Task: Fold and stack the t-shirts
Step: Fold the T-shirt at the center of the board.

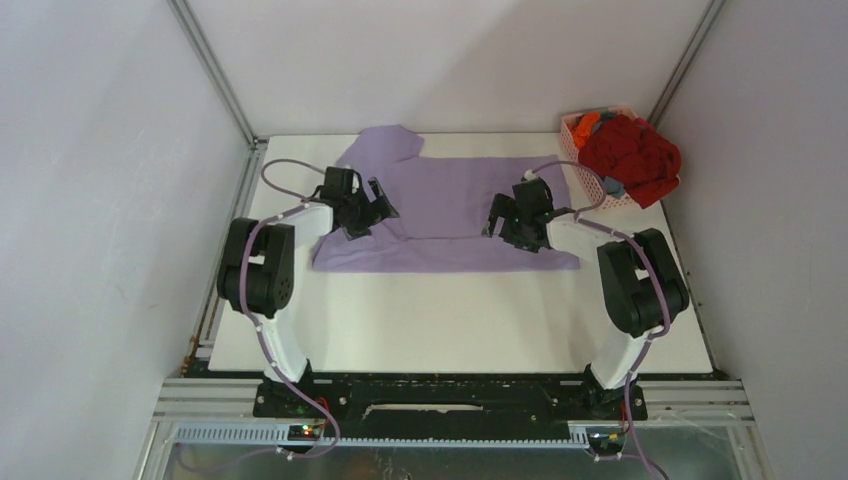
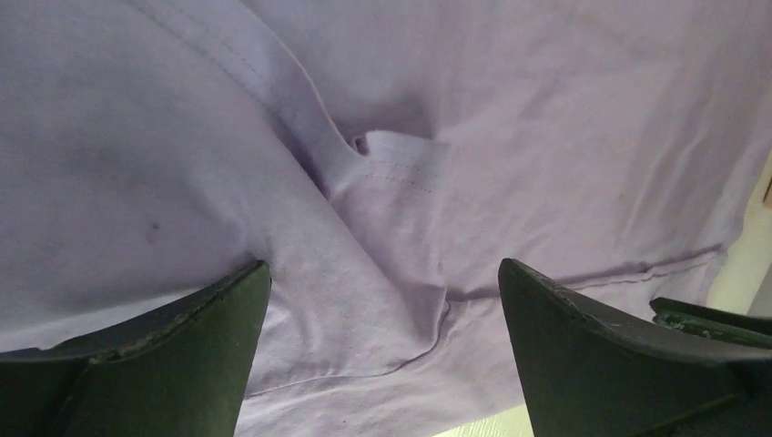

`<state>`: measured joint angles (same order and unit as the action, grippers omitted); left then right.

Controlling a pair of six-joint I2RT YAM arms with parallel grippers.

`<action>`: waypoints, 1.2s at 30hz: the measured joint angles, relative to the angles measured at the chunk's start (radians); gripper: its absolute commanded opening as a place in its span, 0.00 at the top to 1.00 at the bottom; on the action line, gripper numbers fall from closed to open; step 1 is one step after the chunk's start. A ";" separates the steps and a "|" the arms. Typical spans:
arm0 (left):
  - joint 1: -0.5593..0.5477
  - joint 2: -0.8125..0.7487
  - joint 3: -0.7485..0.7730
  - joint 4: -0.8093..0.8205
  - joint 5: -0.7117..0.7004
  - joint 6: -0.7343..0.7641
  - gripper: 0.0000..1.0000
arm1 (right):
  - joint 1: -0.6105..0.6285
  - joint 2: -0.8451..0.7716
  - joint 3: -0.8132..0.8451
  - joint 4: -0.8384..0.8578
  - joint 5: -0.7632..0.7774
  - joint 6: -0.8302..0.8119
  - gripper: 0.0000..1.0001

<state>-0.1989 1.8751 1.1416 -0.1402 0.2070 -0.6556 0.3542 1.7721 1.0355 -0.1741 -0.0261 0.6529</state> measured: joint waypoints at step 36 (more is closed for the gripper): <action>-0.264 -1.061 -0.883 -0.083 -0.275 -0.266 0.00 | 0.454 -0.813 -0.656 -0.211 0.098 0.352 0.00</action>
<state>-0.4629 0.8139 0.2588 -0.2230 -0.0677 -0.9218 0.8085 0.9596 0.3798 -0.3851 0.0719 1.0050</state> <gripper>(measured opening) 0.996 0.993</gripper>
